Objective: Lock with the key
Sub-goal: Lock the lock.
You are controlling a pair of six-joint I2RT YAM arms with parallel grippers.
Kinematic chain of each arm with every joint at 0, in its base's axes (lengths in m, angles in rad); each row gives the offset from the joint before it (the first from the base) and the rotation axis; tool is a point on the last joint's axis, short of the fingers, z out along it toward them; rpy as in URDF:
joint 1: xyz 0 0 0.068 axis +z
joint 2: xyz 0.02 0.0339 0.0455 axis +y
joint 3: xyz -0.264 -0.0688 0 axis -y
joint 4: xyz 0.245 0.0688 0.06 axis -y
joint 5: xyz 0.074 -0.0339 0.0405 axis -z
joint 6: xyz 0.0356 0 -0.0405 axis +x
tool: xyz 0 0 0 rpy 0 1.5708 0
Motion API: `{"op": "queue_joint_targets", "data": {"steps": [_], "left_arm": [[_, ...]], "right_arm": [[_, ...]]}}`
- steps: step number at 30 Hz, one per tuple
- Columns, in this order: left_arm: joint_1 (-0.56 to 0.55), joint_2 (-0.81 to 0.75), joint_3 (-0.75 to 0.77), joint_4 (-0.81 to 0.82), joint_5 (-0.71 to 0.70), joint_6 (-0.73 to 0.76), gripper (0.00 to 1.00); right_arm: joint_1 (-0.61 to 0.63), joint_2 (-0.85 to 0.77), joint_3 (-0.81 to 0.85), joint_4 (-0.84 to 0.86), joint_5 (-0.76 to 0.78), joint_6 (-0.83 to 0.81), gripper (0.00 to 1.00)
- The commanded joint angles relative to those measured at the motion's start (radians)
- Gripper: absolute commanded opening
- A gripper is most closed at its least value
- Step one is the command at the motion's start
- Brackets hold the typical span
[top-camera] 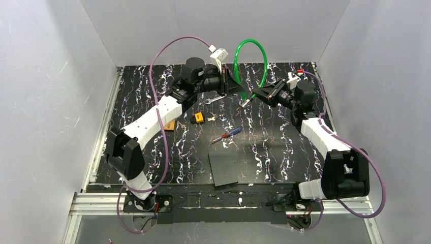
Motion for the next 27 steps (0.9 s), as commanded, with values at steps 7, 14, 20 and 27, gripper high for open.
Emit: {"op": "queue_joint_targets", "data": {"steps": [7,14,20,27], "left_arm": [[0.01,-0.073,-0.133,0.084,0.039,0.016,0.29],[0.006,-0.097,-0.21,0.084,0.051,0.046,0.49],[-0.015,-0.092,-0.241,0.084,0.05,0.066,0.45],[-0.037,-0.067,-0.231,0.084,0.036,0.078,0.42]], "right_arm": [[-0.016,-0.02,0.017,0.051,0.024,0.001,0.01],[-0.018,-0.017,0.016,0.076,0.026,0.021,0.01],[-0.018,-0.015,0.016,0.08,0.025,0.023,0.01],[-0.018,-0.015,0.021,0.082,0.018,0.029,0.01]]}}
